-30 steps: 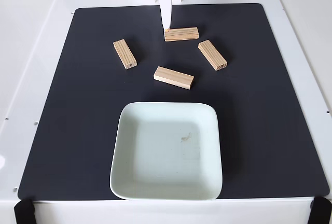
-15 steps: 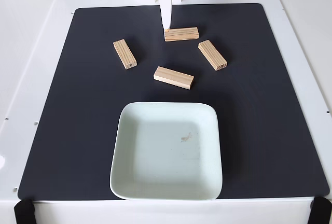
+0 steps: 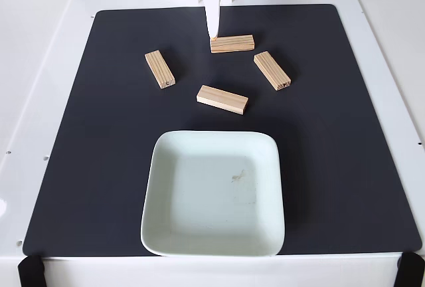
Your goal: Pick up the wooden block and place them on the plate.
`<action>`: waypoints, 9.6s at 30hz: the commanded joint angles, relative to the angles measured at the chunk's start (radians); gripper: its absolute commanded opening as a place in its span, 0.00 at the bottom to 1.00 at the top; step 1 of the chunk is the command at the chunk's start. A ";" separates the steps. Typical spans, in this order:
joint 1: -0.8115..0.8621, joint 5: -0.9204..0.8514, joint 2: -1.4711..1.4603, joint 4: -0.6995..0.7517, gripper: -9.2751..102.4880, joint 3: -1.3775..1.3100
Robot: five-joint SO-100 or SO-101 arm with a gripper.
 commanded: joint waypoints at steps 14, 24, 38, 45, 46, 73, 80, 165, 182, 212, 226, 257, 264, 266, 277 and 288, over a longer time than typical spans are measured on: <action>0.002 0.000 -0.003 -0.003 0.08 -0.054; -0.003 0.014 -0.081 0.005 0.08 -0.201; -0.038 0.015 -0.426 0.272 0.08 -0.666; -0.081 0.015 -0.640 0.534 0.08 -0.999; -0.081 0.015 -0.675 0.554 0.08 -1.034; -0.123 0.002 -1.091 0.232 0.08 -0.738; -0.126 0.009 -1.003 0.232 0.08 -0.653; 0.048 -0.598 -1.181 0.448 0.08 -0.887; -0.071 -0.635 -1.054 0.457 0.08 -0.792; -0.164 -0.301 -1.161 0.442 0.08 -0.994; -0.051 -0.005 -1.312 0.440 0.25 -1.143; 0.017 0.422 -2.005 0.339 0.25 -1.605; 0.012 0.423 -2.025 0.351 0.25 -1.595; 0.006 0.423 -2.010 0.353 0.25 -1.586; -0.031 0.419 -1.850 0.520 0.25 -1.597; -0.057 0.425 -1.868 0.529 0.27 -1.597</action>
